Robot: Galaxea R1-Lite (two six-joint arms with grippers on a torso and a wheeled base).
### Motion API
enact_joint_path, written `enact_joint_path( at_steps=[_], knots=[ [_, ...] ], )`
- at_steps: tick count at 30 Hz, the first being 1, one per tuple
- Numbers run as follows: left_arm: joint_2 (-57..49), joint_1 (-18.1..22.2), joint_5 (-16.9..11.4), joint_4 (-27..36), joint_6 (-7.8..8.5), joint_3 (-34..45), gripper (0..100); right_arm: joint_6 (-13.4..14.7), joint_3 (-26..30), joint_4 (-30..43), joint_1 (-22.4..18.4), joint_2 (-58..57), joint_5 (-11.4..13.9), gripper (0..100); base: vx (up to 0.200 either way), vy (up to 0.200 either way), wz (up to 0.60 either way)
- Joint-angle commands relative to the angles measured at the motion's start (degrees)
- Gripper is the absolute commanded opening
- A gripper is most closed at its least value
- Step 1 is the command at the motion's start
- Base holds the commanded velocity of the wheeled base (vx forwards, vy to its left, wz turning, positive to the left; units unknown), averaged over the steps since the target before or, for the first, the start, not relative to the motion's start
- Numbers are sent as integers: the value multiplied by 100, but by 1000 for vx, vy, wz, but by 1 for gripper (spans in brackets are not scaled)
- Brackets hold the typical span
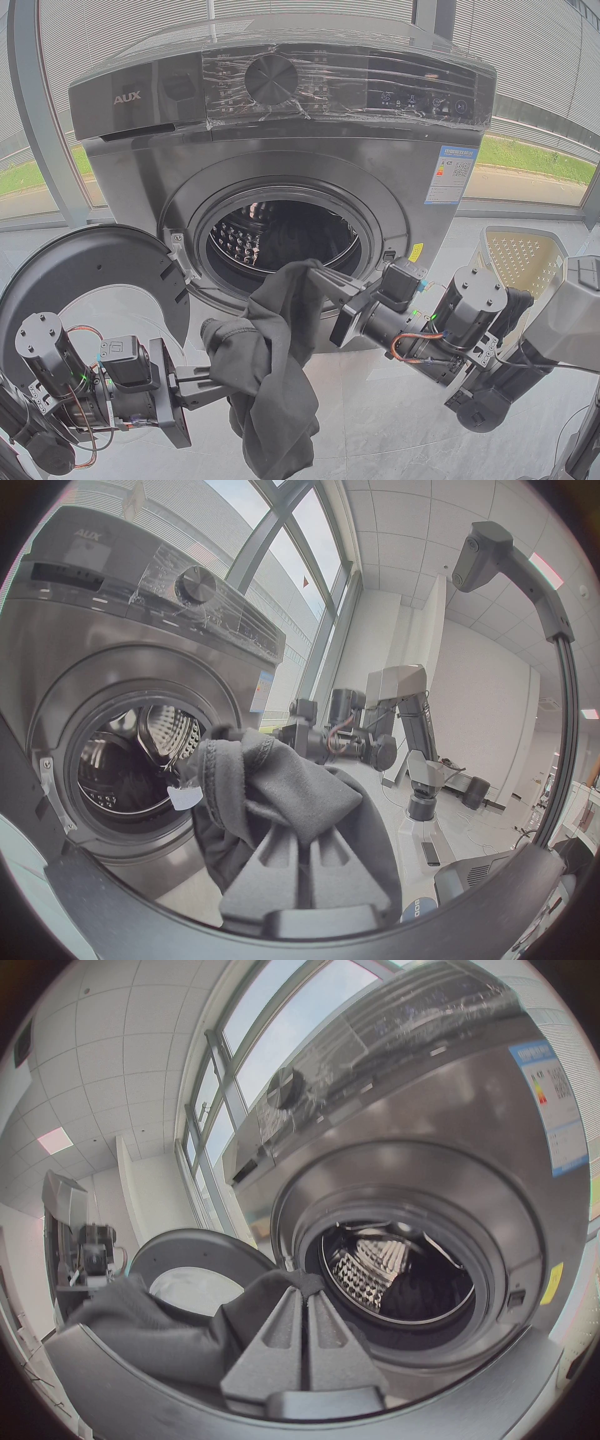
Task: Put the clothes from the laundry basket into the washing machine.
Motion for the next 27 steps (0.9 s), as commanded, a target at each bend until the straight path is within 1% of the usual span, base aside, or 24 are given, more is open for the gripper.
enact_joint_path(
  at_steps=[1,4,5,12,13,16,18,19,20,22,23,25,27],
  knots=[
    [-129,18,26,-7,-17,-104,0,-10,252,-6,60,181,13,0,0,0,0],
    [-120,53,26,-7,-17,-130,0,-19,314,-6,69,181,13,0,0,0,0],
    [-111,141,26,-7,-17,-139,0,-37,446,-6,86,155,13,0,0,0,0],
    [-94,220,61,-7,-26,-209,0,-63,850,-6,95,49,48,0,0,0,0],
    [-85,220,61,-7,-17,-209,0,-63,859,-6,95,40,48,100,0,0,0],
    [-67,220,79,1,-26,-201,0,-98,929,-6,95,14,13,100,0,0,0],
    [-67,220,149,1,-26,-218,0,-195,1184,-6,86,-56,22,100,0,0,0],
    [-67,220,298,1,-26,-218,0,-309,1518,3,51,-215,65,100,0,0,0],
    [-67,202,430,1,-26,-236,0,-353,1790,3,34,-329,92,100,0,0,0],
    [-59,185,650,1,-35,-297,0,-362,2230,3,-19,-417,162,100,0,0,0],
    [-50,185,694,1,-44,-315,0,-371,2318,3,-37,-417,180,100,0,0,0],
    [-59,167,1019,1,-79,-385,0,-397,2863,3,-204,-417,197,100,0,0,0],
    [-50,149,1335,1,-88,-456,0,-397,3126,-6,-265,-426,189,100,0,0,0]
  ],
)
